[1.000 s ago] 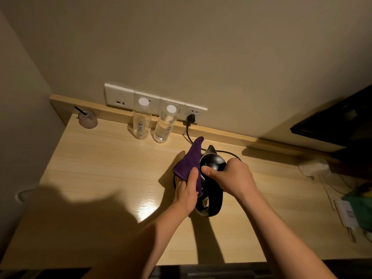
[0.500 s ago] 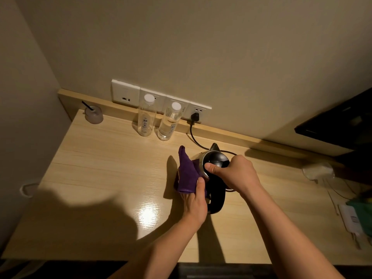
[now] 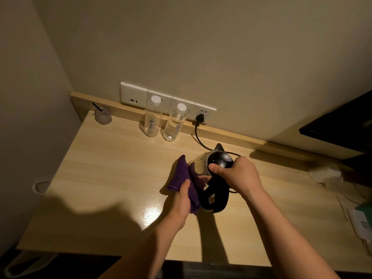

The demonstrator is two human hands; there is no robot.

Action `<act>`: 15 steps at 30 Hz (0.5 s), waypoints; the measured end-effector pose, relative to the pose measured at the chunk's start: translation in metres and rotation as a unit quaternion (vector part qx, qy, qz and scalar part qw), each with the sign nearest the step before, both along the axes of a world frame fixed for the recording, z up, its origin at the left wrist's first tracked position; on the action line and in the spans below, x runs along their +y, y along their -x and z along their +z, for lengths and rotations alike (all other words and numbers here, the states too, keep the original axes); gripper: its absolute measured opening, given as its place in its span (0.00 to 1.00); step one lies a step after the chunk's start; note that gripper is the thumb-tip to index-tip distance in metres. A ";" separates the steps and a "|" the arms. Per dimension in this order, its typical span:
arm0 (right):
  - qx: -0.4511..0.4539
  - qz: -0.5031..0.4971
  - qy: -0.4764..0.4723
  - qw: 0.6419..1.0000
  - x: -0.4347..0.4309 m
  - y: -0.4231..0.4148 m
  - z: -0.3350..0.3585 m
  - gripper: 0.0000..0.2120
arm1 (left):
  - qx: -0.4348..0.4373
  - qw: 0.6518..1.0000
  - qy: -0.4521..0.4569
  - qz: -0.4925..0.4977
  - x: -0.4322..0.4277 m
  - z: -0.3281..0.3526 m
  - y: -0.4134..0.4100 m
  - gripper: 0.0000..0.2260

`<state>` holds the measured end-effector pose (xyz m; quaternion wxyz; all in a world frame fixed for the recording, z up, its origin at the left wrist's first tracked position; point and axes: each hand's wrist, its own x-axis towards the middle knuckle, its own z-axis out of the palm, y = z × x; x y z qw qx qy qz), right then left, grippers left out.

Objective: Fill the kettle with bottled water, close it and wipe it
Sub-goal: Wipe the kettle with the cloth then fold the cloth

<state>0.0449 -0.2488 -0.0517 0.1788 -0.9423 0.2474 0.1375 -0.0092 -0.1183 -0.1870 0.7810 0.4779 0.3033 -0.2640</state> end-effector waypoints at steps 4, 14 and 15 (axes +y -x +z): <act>0.009 -0.014 -0.021 1.000 0.001 0.003 0.002 0.27 | 0.054 0.993 0.074 0.080 0.046 0.024 -0.007 0.14; -0.205 0.107 -0.063 0.971 0.061 0.027 0.015 0.34 | -0.007 0.962 0.263 0.069 0.135 0.089 0.001 0.19; -0.189 0.087 -0.142 0.968 0.068 0.027 0.014 0.34 | -0.016 0.963 0.264 0.058 0.143 0.094 0.000 0.19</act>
